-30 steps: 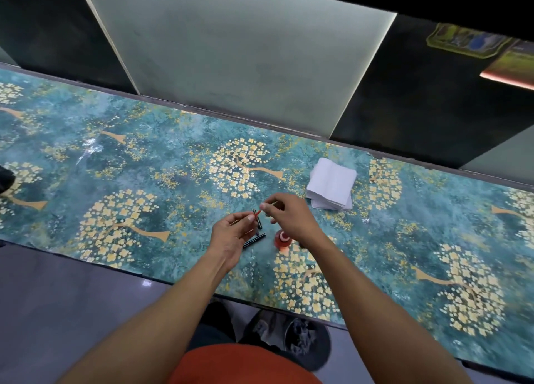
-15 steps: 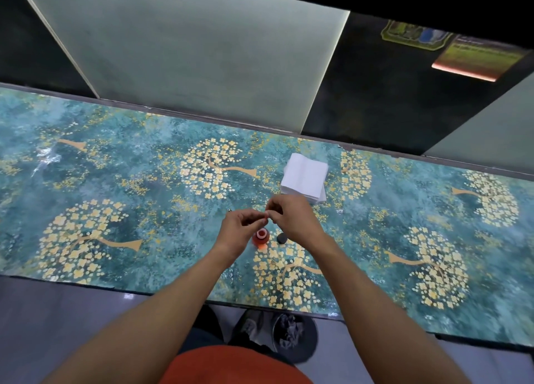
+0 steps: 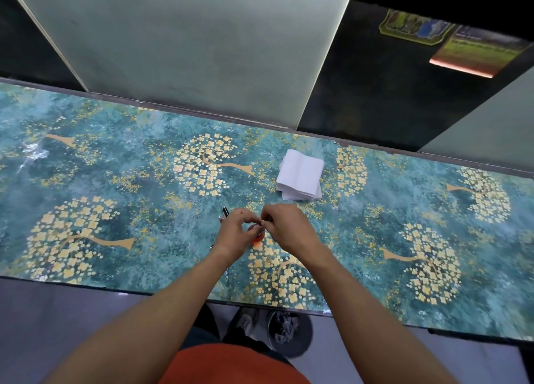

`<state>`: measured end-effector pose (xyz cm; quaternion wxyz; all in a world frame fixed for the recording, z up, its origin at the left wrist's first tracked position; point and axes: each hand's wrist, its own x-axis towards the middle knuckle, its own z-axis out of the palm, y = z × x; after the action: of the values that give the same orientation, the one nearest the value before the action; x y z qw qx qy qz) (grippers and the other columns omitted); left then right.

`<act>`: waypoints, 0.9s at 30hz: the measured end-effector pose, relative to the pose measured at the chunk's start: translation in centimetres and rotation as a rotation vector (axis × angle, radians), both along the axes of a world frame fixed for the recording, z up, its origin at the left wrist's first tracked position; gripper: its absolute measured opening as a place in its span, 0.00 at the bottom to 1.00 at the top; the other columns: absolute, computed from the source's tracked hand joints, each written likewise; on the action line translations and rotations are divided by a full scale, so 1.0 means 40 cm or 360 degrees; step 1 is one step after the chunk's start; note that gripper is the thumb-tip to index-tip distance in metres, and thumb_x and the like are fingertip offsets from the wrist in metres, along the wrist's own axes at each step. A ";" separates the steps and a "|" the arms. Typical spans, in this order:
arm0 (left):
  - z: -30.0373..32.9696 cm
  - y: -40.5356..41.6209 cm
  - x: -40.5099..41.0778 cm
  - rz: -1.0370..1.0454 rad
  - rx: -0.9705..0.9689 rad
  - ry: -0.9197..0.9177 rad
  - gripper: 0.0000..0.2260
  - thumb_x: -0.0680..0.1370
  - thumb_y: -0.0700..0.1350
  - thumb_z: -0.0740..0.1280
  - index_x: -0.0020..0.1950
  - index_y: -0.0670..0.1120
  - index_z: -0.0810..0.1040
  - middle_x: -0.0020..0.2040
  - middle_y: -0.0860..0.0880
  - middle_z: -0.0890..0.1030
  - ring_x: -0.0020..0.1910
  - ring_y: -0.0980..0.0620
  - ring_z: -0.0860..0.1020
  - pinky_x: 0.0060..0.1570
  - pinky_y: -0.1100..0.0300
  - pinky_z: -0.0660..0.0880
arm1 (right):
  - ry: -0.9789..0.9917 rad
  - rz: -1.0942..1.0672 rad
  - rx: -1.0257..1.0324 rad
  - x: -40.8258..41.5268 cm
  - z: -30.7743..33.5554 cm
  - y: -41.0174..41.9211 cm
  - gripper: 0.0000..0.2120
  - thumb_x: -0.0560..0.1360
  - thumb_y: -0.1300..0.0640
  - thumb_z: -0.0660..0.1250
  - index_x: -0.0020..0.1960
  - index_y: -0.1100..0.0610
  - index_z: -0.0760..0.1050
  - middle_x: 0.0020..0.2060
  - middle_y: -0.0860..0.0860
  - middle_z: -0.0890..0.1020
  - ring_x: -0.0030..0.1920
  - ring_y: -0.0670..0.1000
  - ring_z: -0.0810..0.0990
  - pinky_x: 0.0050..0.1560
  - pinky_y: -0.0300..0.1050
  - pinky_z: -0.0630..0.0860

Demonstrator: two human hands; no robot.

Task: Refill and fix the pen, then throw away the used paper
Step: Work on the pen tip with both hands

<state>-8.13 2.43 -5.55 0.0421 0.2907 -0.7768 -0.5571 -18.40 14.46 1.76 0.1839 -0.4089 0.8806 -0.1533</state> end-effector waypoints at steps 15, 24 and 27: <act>-0.014 0.007 0.016 0.0036 0.0012 0.0057 0.05 0.75 0.37 0.75 0.50 0.41 0.87 0.54 0.47 0.82 0.53 0.52 0.79 0.46 0.80 0.67 | 0.0037 -0.0133 0.0012 0.044 -0.044 -0.003 0.05 0.79 0.54 0.68 0.47 0.54 0.80 0.43 0.52 0.83 0.44 0.56 0.82 0.42 0.51 0.78; -0.024 0.004 0.016 0.0025 0.0019 0.0079 0.05 0.76 0.37 0.74 0.50 0.42 0.87 0.52 0.50 0.83 0.49 0.65 0.78 0.45 0.79 0.68 | 0.0139 -0.0145 -0.0023 0.067 -0.047 -0.004 0.08 0.82 0.51 0.65 0.53 0.55 0.77 0.48 0.52 0.80 0.46 0.56 0.80 0.41 0.50 0.74; -0.029 -0.001 0.014 0.0006 0.0048 0.0072 0.04 0.75 0.38 0.75 0.48 0.45 0.87 0.52 0.52 0.83 0.48 0.68 0.79 0.46 0.79 0.69 | 0.0129 -0.0130 0.0005 0.069 -0.045 -0.002 0.07 0.82 0.55 0.64 0.55 0.56 0.78 0.47 0.54 0.80 0.46 0.58 0.80 0.42 0.51 0.74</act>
<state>-7.55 2.40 -6.71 0.0561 0.2800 -0.7666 -0.5751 -15.66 14.39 -0.03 0.1423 -0.3782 0.9035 -0.1428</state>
